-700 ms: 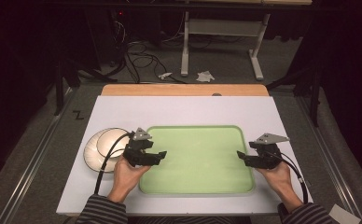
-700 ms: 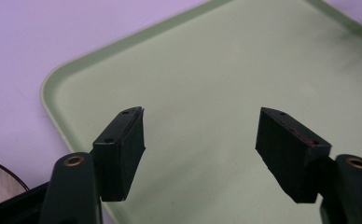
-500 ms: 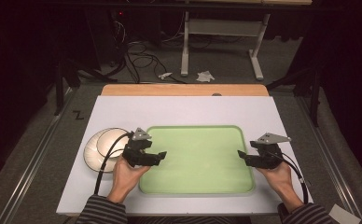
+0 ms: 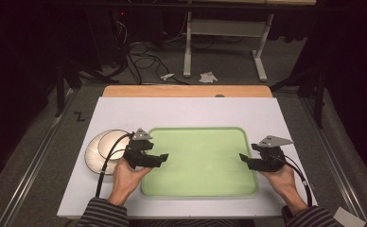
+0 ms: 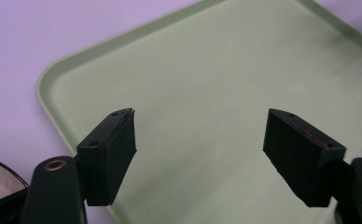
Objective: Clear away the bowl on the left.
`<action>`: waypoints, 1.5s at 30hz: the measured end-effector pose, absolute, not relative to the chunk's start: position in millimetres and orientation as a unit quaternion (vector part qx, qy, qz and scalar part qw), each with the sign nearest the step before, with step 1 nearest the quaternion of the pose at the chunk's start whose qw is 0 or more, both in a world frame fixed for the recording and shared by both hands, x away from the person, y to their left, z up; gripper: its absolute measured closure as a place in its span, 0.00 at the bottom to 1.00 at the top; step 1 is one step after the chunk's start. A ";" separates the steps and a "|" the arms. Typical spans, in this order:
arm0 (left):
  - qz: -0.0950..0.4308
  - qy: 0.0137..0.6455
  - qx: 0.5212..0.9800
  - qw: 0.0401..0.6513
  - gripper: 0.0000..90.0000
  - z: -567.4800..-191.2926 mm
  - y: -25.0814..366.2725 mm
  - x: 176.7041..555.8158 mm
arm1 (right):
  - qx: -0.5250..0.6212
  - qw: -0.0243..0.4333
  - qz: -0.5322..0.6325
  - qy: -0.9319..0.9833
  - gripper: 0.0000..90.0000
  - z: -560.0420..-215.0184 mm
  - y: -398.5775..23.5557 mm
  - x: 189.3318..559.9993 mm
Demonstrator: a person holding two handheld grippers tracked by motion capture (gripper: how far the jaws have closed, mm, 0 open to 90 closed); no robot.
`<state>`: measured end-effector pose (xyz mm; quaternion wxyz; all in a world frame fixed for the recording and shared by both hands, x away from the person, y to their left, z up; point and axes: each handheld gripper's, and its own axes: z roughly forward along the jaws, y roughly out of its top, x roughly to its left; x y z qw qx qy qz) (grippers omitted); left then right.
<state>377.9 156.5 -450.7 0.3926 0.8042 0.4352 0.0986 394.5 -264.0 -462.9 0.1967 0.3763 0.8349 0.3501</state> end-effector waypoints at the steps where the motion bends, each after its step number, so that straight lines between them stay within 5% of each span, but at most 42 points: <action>1: 0.103 0.434 0.802 0.397 0.28 -449.2 157.2 376.5 | 0.375 0.197 0.350 0.835 0.41 -463.2 -263.9 394.9; 16: 0.125 0.444 0.794 0.395 0.36 -443.1 163.0 374.3 | 0.377 0.196 0.344 0.838 0.41 -463.3 -264.4 395.3; 45: 0.155 0.477 0.772 0.391 0.35 -425.1 191.6 376.4 | 0.387 0.195 0.352 0.829 0.42 -461.5 -267.4 395.9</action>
